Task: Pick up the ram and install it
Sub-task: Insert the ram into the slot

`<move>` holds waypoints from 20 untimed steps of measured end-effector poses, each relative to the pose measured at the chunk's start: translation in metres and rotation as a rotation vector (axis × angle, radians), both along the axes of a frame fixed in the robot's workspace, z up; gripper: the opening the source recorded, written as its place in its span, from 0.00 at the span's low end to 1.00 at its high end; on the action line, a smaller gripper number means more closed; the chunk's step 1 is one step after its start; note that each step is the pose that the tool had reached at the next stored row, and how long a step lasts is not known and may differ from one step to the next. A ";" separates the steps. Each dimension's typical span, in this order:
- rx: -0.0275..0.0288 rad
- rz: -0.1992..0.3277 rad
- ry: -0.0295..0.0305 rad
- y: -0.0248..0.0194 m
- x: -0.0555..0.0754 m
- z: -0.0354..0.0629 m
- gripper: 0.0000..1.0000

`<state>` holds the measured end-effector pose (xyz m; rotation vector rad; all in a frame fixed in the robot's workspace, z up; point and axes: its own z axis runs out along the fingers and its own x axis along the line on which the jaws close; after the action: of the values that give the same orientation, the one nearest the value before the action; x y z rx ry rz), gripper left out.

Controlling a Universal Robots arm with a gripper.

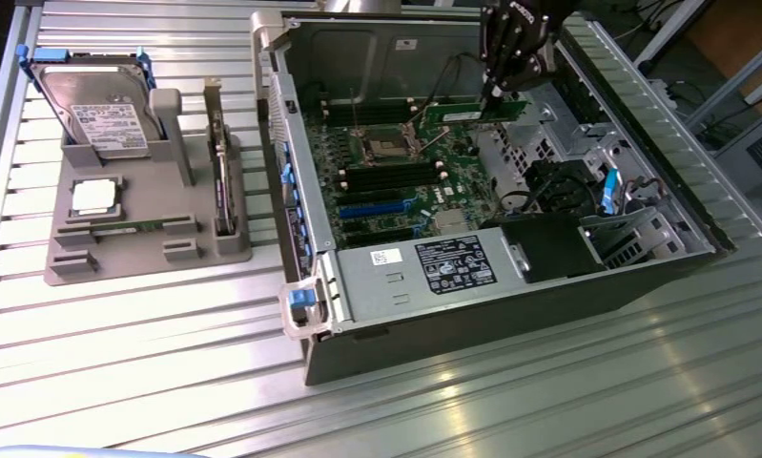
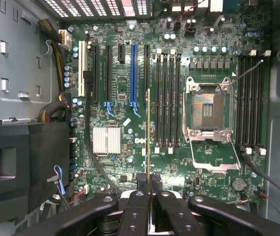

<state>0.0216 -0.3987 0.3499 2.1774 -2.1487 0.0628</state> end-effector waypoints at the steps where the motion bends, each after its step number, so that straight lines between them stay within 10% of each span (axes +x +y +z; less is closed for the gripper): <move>1: 0.0000 0.000 0.0000 0.0000 0.000 -0.0004 0.12; 20: 0.0001 0.000 0.0000 0.0000 0.000 -0.0104 0.12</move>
<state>0.0214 -0.3987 0.3396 2.1774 -2.1487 0.0627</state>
